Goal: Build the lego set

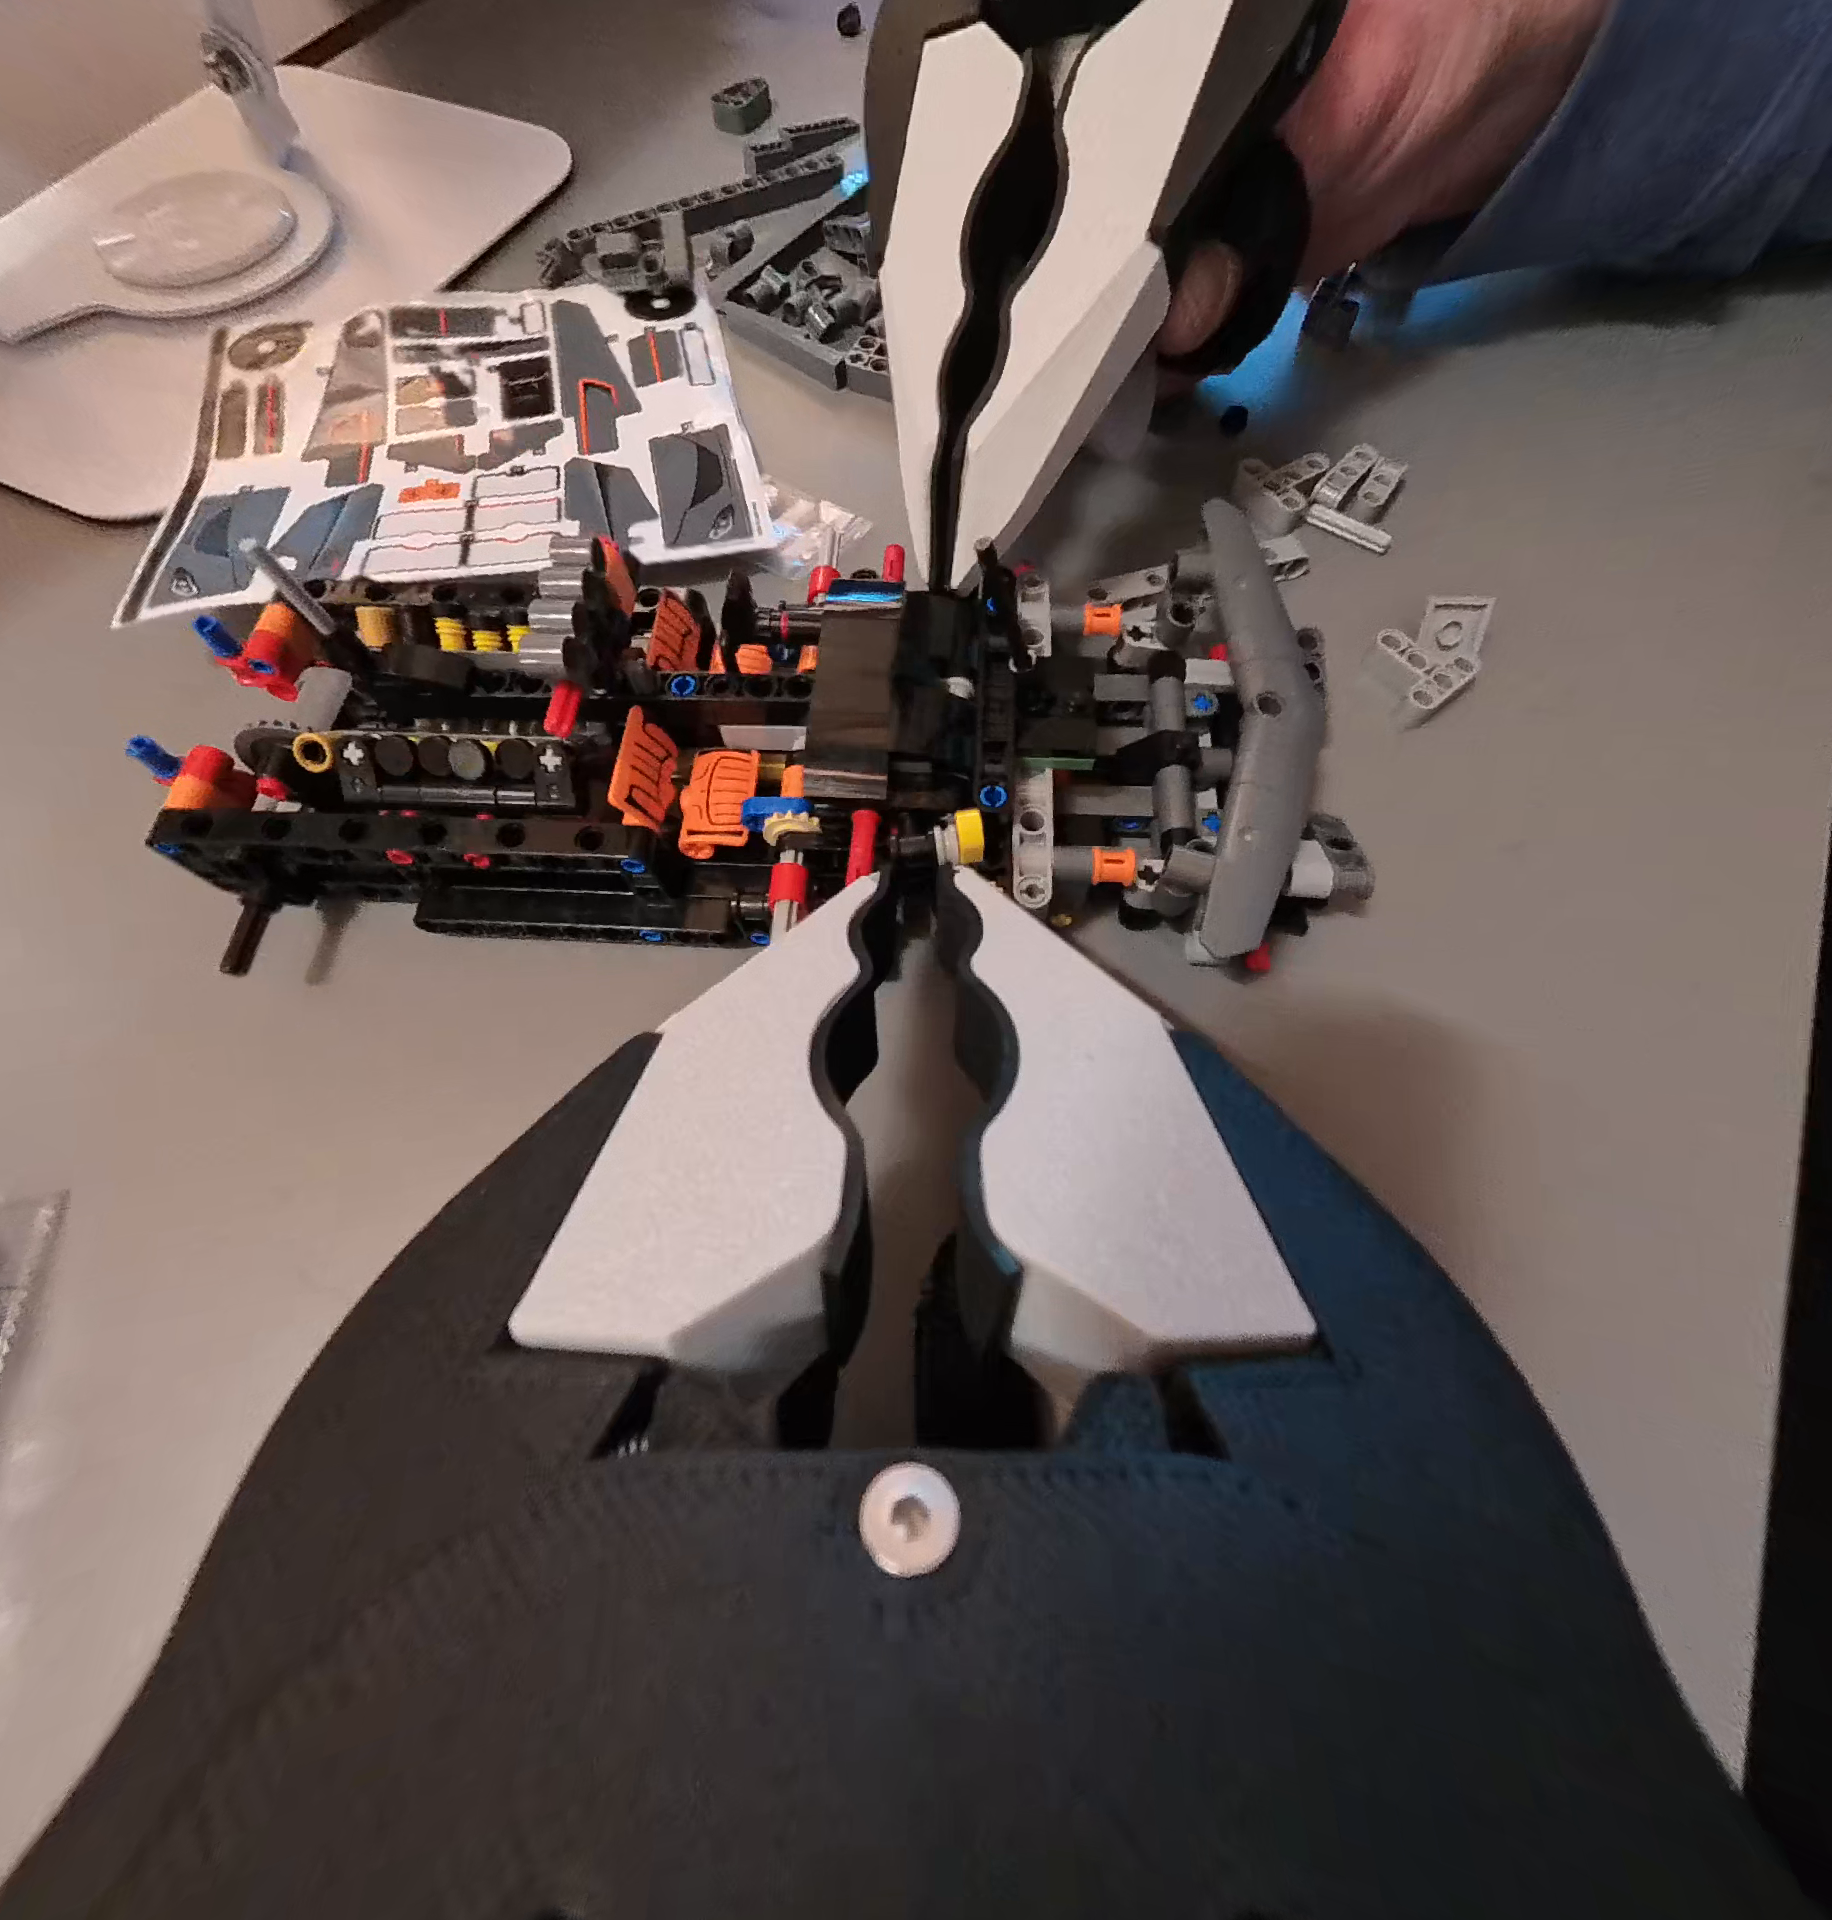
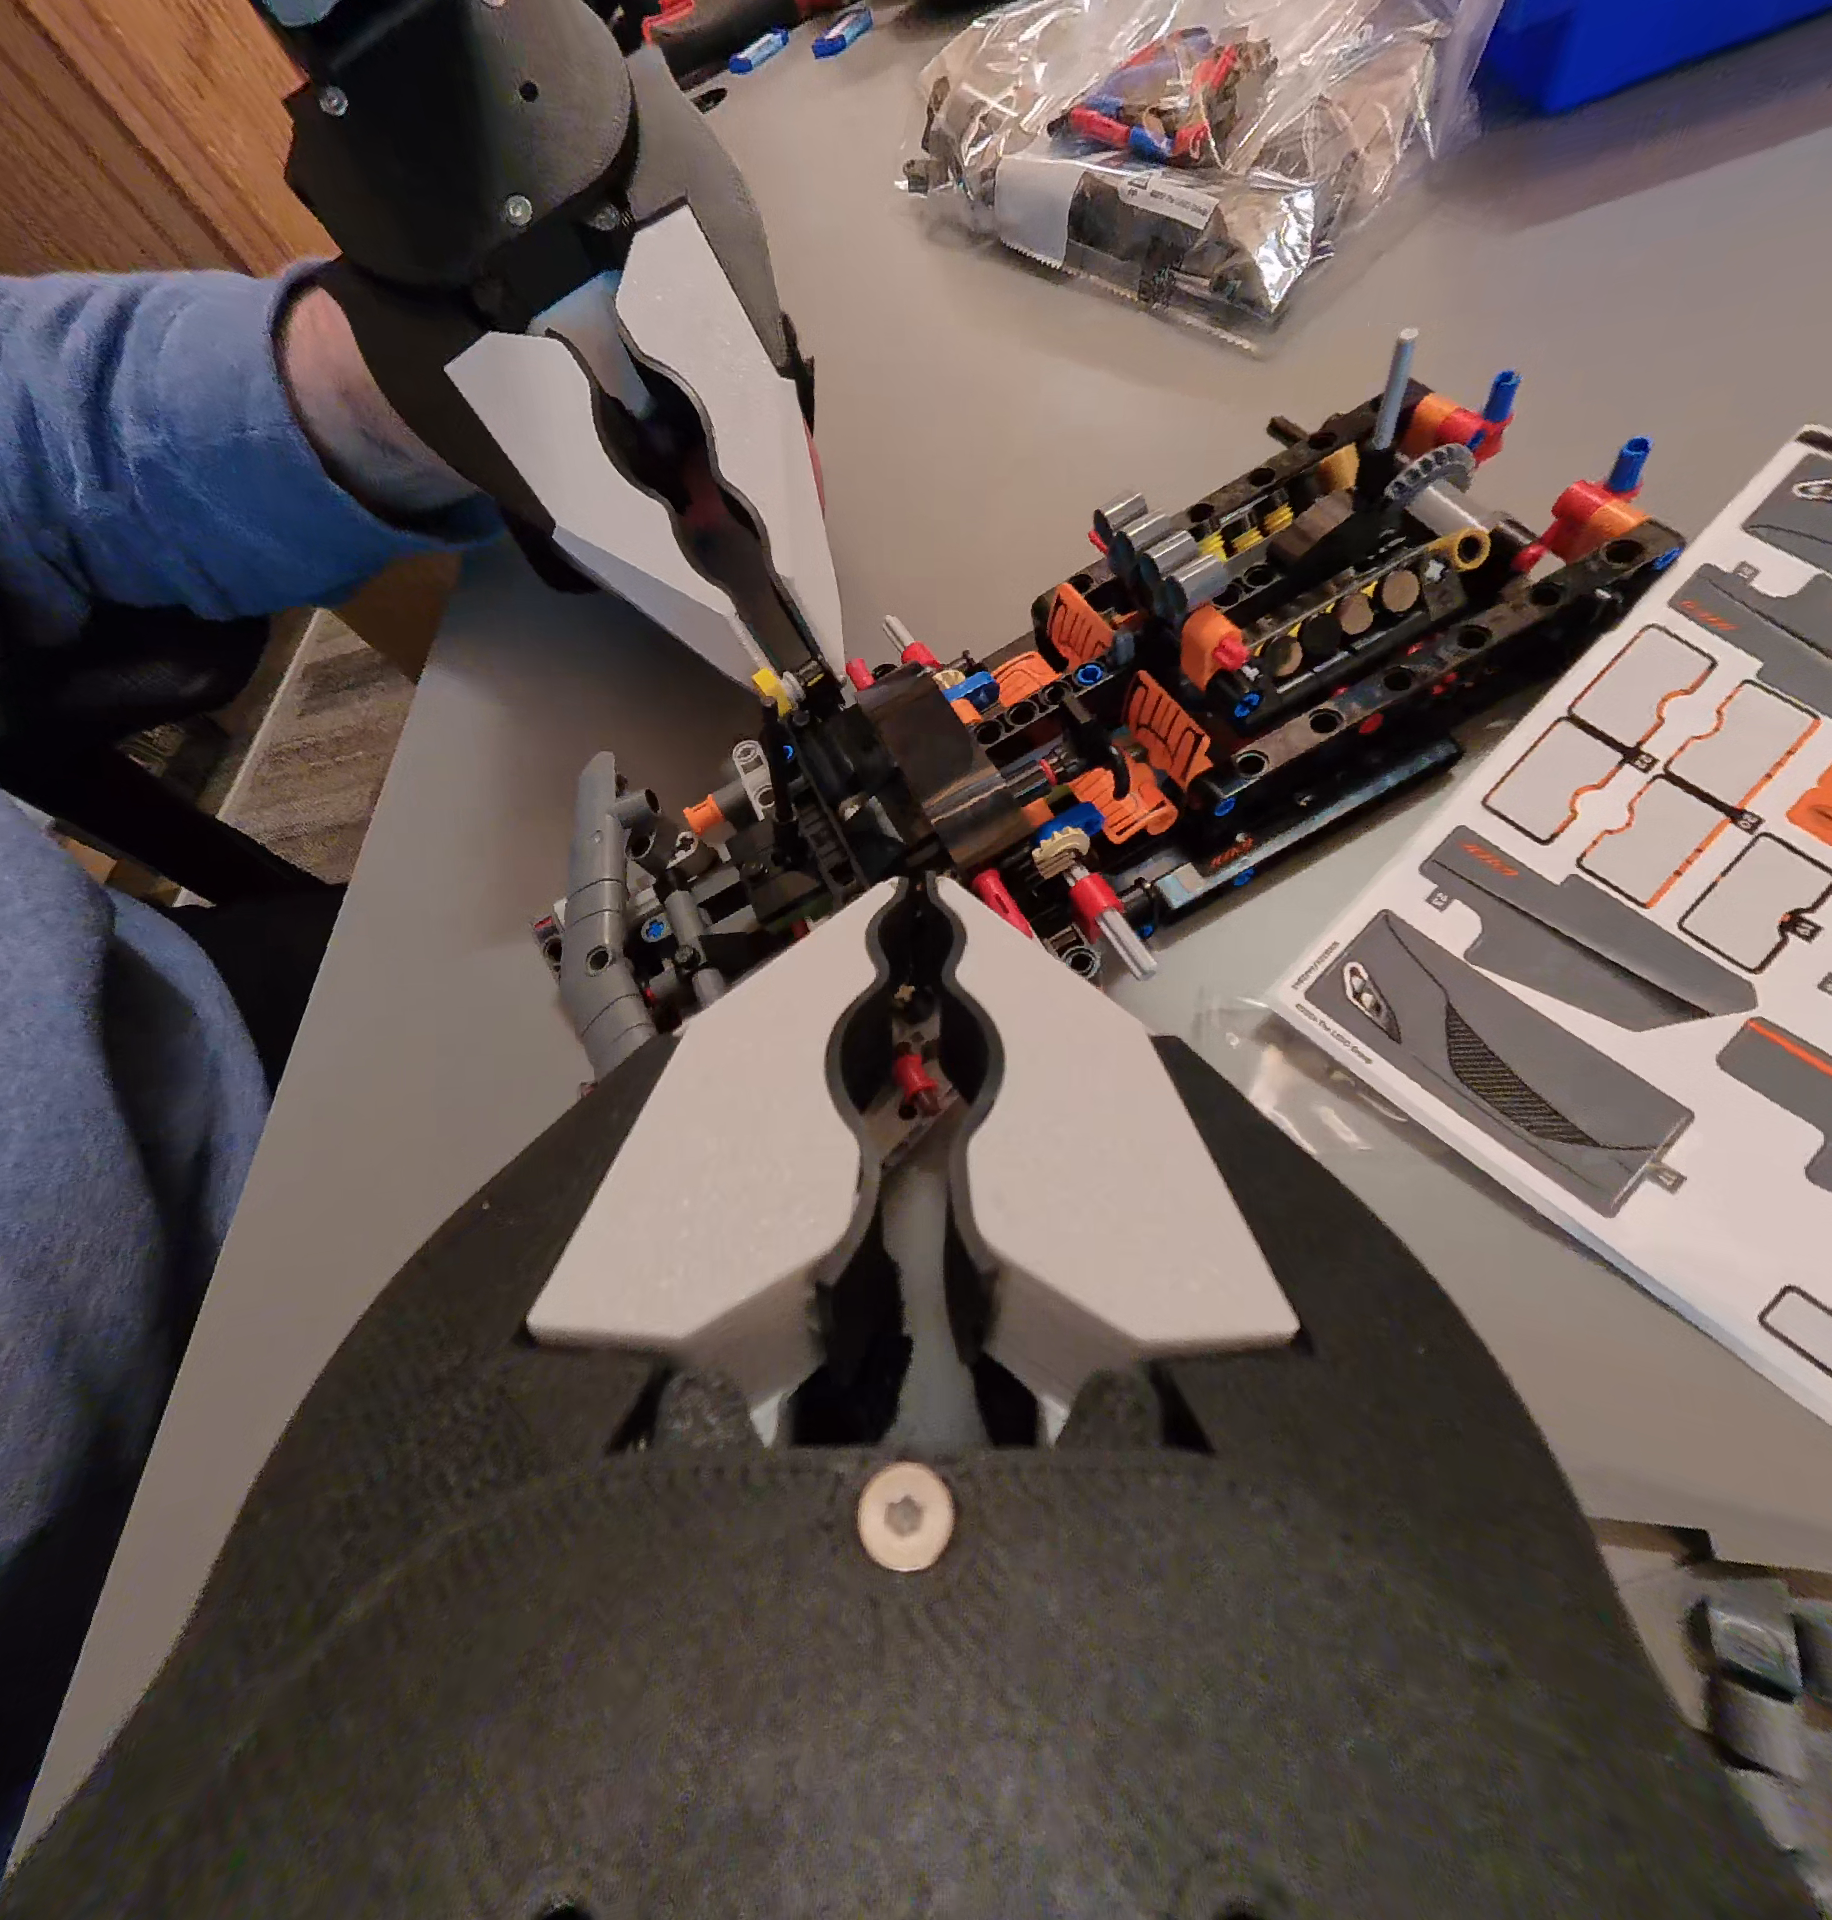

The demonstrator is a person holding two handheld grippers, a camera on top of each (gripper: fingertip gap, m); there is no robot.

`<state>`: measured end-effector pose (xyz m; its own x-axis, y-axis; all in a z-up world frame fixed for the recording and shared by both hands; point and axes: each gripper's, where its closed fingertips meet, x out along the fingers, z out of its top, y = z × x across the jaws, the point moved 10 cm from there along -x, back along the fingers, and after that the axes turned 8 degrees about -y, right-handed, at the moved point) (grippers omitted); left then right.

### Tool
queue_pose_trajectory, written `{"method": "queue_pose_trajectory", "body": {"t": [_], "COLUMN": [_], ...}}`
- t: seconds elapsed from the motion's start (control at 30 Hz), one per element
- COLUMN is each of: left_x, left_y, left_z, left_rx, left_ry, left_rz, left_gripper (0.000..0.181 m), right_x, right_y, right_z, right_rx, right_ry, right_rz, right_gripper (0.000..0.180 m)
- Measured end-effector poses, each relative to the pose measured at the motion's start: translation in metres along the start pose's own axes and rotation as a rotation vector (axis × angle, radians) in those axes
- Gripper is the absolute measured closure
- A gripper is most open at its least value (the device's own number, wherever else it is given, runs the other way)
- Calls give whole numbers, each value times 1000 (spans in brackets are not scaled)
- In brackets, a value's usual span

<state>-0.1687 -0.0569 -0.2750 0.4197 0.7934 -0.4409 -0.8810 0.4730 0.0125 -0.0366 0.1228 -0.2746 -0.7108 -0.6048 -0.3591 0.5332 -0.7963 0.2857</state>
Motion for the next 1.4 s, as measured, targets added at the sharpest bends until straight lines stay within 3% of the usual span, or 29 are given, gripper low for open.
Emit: {"method": "queue_pose_trajectory", "body": {"t": [0.03,0.43,0.7,0.87,1.0,1.4], "left_x": [0,-1,0,0,0,0], "left_y": [1,-4,-6,-4,-3,-1], "left_z": [0,-1,-1,-1,-1,-1], "left_rx": [-9,62,99,92,94,118], "left_ry": [-8,-8,1,0,0,6], "left_rz": [0,77,112,112,106,142], "left_gripper": [176,175,175,175,175,175], "right_x": [0,1,0,10,17,21], "right_y": [0,3,15,10,2,-8], "right_z": [0,1,17,24,27,30], "right_rx": [-1,-26,-201,-363,-384,-357], "right_ry": [2,5,19,169,195,206], "right_rz": [0,3,-59,-86,-29,66], "right_gripper": [180,180,180,154,144,150]}}
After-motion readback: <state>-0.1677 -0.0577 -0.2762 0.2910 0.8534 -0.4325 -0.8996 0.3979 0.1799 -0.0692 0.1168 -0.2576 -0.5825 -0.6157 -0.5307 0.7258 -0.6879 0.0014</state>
